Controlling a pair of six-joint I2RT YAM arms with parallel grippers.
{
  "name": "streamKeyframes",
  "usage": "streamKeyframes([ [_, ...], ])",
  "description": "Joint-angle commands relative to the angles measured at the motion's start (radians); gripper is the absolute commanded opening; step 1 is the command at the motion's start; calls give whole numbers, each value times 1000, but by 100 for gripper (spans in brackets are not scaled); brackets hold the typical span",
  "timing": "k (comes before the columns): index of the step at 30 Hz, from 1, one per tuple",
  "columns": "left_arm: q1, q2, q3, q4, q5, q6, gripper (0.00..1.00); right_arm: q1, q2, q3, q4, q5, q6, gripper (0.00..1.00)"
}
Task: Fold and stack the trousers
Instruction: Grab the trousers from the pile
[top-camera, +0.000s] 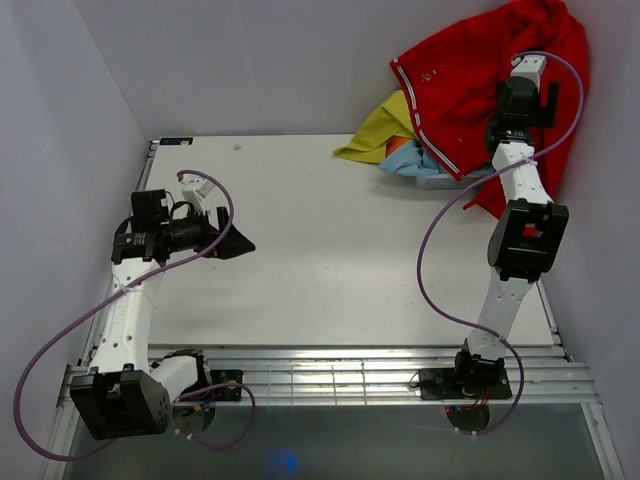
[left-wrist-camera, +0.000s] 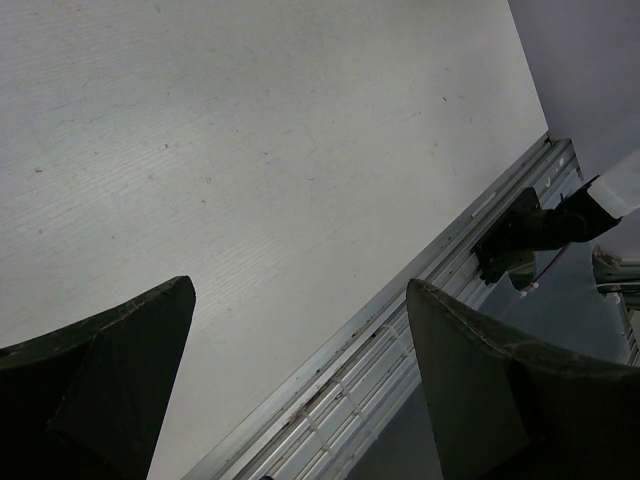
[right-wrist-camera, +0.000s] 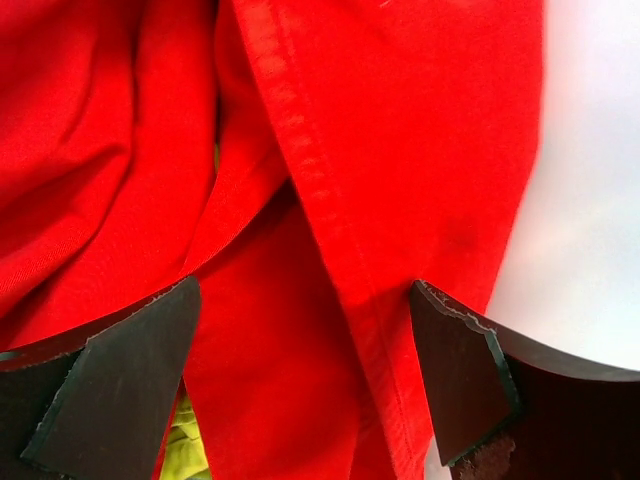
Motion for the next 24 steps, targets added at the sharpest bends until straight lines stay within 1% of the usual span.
streamKeyframes([
  [1,3,-6,16,2,51,14,98,9,10,46,55,-5,-5,90],
  [3,6,-1,8,3,63,18,98,13,6,61,12,-26,18,90],
  [5,8,5,3,5,80,18,98,21,-5,63,4,-25,36,90],
  [8,11,8,5,5,91,18,98,49,-11,78,8,-8,13,90],
  [15,12,9,5,5,102,15,98,82,-21,72,87,52,-76,90],
  [17,14,12,5,5,102,15,98,82,-14,66,136,79,-99,90],
  [21,14,15,8,5,106,17,98,79,15,34,263,134,-226,90],
  [24,14,20,9,6,110,20,98,72,31,15,366,174,-278,90],
])
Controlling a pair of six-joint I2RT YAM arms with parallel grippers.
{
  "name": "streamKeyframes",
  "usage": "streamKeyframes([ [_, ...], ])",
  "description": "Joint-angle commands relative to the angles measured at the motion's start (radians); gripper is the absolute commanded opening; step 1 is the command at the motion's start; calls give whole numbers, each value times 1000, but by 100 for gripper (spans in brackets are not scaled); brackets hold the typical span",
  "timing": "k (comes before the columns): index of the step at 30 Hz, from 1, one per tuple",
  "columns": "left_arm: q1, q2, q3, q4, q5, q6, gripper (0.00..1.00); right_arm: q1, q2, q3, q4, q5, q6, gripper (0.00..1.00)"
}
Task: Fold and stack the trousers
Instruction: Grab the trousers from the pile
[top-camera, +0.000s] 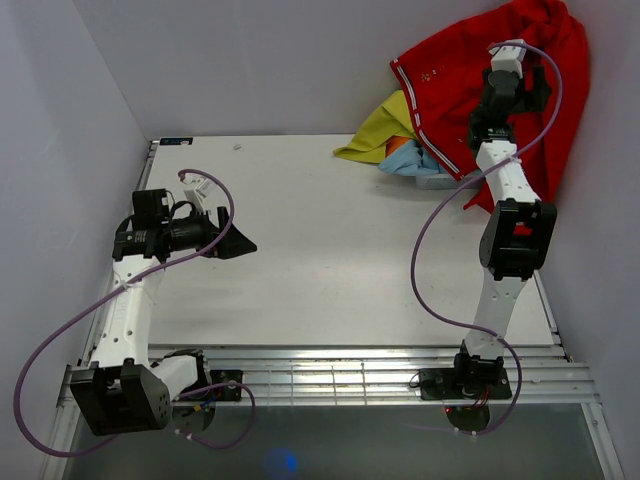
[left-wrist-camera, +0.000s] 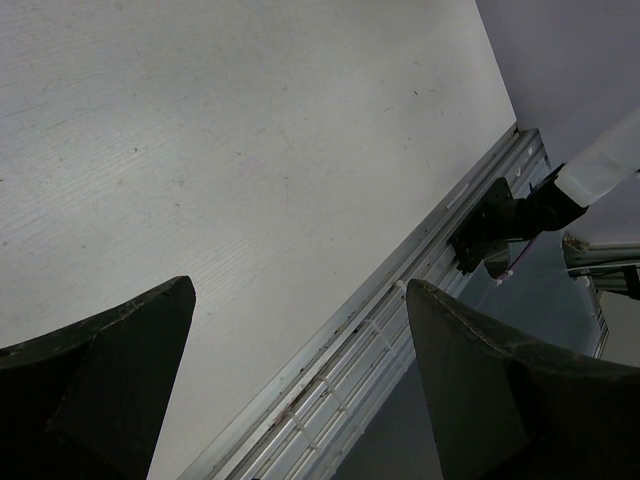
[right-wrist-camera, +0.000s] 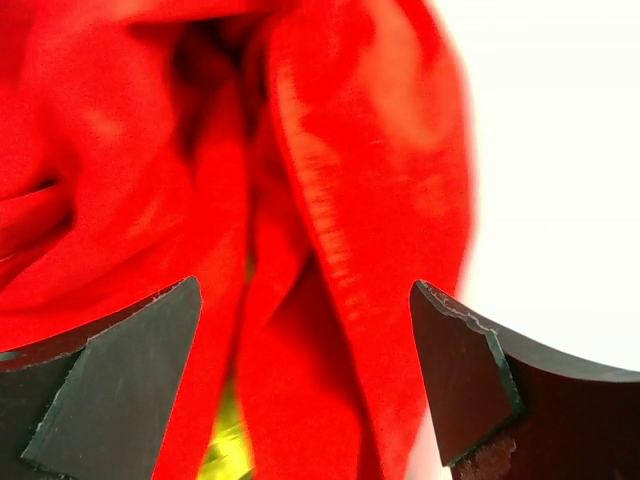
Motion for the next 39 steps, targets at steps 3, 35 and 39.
streamKeyframes([
  [3,6,3,8,4,40,18,98,-21,32,-34,273,106,-149,90],
  [35,29,-7,-14,21,103,-4,98,-162,-329,-334,-94,-233,649,8],
  [39,29,-15,-15,27,102,-34,98,-159,-424,-330,-143,-408,741,8],
])
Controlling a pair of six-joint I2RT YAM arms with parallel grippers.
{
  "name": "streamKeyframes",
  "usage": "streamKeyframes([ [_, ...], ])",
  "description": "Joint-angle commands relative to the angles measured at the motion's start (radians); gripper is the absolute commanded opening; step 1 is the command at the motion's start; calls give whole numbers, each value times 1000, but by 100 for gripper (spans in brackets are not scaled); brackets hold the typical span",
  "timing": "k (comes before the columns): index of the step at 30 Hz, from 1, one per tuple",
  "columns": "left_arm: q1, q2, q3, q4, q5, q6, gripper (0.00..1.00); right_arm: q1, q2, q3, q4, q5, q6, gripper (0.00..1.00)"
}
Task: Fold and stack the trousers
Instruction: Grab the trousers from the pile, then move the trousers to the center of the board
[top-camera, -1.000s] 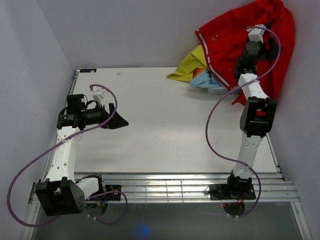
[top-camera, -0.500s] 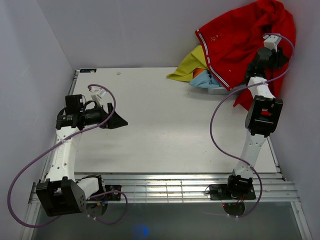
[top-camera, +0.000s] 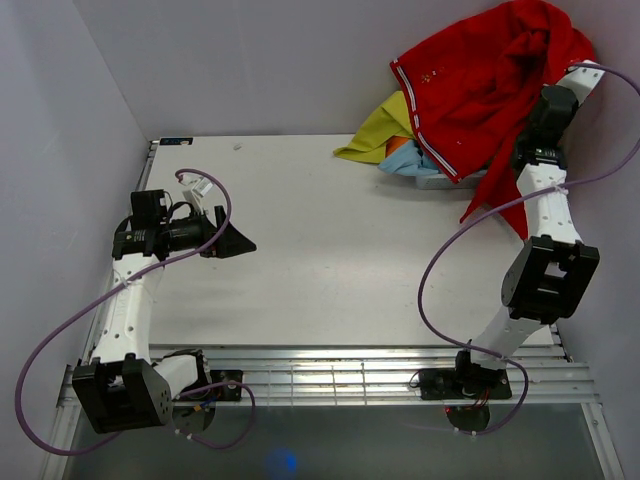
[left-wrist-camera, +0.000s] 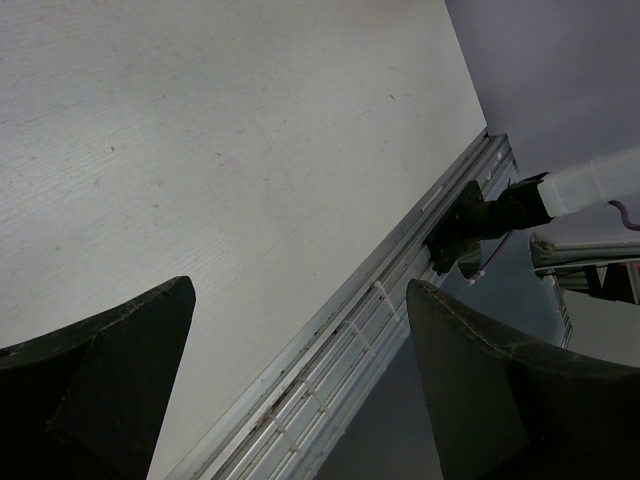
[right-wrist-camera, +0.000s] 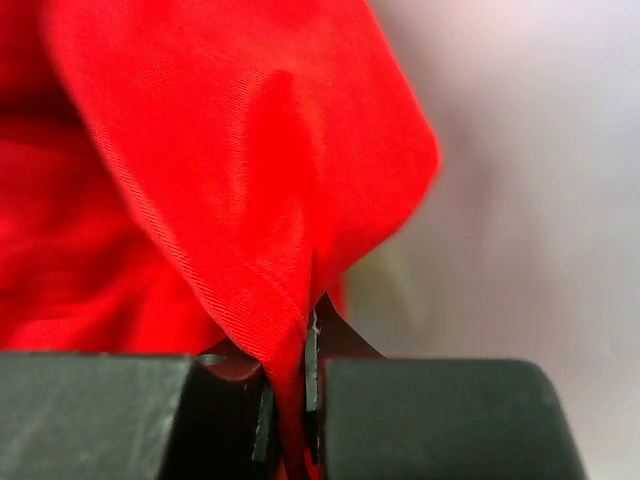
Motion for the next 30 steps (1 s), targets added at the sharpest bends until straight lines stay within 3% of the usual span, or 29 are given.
streamKeyframes([
  [1,4,-32,1,21,33,-15,98,9,-95,11,-38,-253,179,8],
  [8,5,-23,56,32,-22,-49,98,52,-142,126,-75,-750,133,8],
  [12,7,-28,101,122,-19,-151,98,144,-71,408,-225,-904,-14,8],
  [15,13,-32,116,275,-32,-268,98,271,12,674,-343,-938,-137,8],
  [18,34,-28,116,384,-27,-368,98,455,37,775,-365,-893,-300,8],
  [22,125,-38,107,516,46,-555,97,785,-64,528,-190,-803,-525,8],
  [25,232,-49,110,564,92,-615,96,953,-72,492,-118,-781,-594,8],
  [30,375,-48,112,544,162,-557,95,1063,-64,476,-49,-722,-530,8],
])
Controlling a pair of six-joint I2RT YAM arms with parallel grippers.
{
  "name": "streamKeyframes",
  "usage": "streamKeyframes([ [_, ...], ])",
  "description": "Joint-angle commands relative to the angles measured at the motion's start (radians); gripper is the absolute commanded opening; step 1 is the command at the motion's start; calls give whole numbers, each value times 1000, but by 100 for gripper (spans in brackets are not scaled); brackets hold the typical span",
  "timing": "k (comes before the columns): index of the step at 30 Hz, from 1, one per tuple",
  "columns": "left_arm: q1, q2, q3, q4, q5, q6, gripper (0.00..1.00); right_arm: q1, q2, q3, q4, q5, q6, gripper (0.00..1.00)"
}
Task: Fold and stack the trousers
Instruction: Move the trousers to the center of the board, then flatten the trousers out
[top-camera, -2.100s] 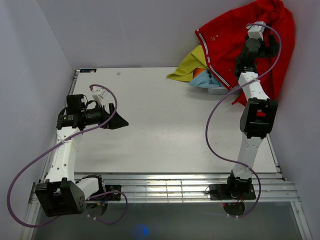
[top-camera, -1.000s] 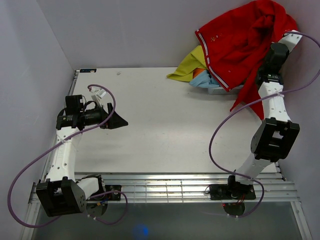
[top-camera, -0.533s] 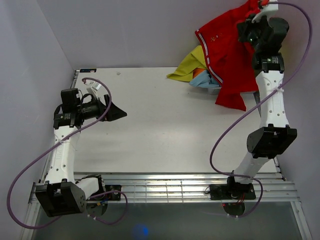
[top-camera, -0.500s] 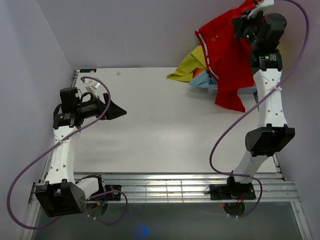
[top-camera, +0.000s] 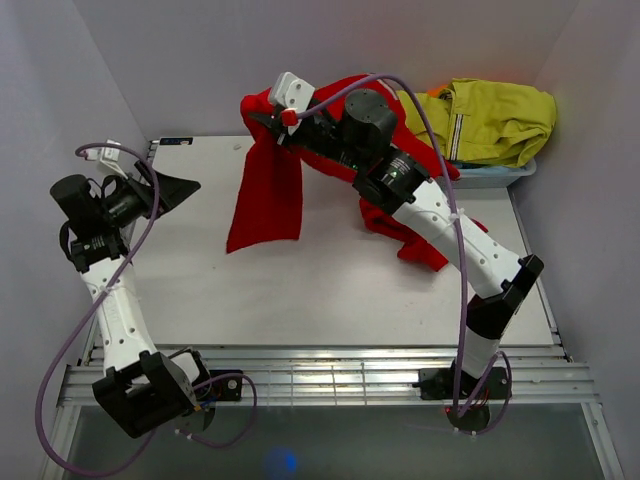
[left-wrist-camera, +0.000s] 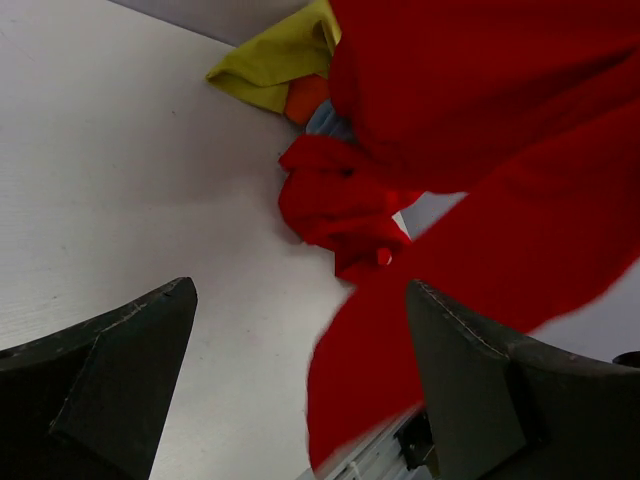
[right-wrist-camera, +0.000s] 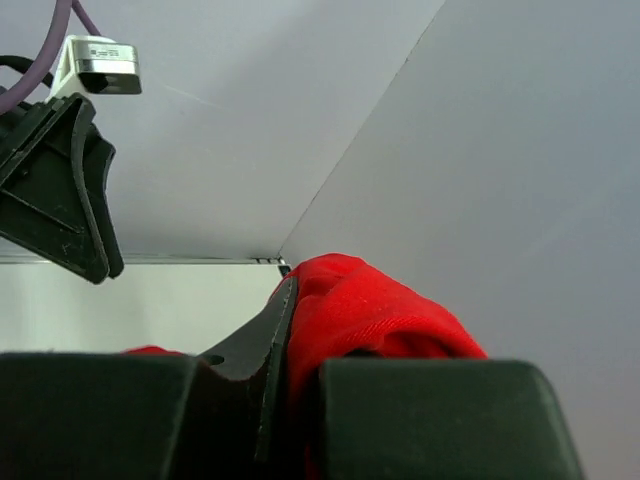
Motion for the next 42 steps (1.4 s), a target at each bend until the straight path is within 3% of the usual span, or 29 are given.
streamKeyframes([
  [1,37,-27,39,16,88,42,95,3,-76,-20,182,83,13,8],
  [4,37,18,82,-32,135,224,98,1,-197,-176,132,128,44,8],
  [5,34,50,93,-36,143,261,98,0,-305,-247,114,141,35,8],
  [6,28,71,105,-50,169,330,98,-2,-372,-427,113,178,23,8],
  [8,-18,126,169,-106,174,436,98,-17,-551,-612,106,217,-53,8],
  [9,-50,188,195,-190,158,558,98,-23,-605,-765,69,309,-87,8],
  [12,-248,310,298,-324,-126,758,98,-165,-774,-1003,-36,404,-138,8],
  [14,-352,363,310,-305,-217,758,96,-253,-872,-1102,-67,405,-153,8],
  [16,-385,460,323,-248,-280,701,94,-343,-917,-1200,-147,373,-207,8],
  [24,-567,823,536,-338,-544,737,89,-419,-991,-1378,-357,370,-448,8],
  [27,-602,901,582,-360,-563,749,91,-463,-1063,-1442,-402,297,-602,8],
  [33,-707,975,594,-340,-564,778,98,-468,-1121,-1478,-587,252,-759,8],
  [36,-759,1032,648,-373,-593,781,98,-471,-1156,-1510,-594,252,-836,8],
  [41,-788,1093,643,-395,-563,756,92,-471,-1108,-1490,-537,257,-836,8],
  [42,-788,1096,627,-400,-558,754,85,-471,-1086,-1481,-517,267,-828,8],
])
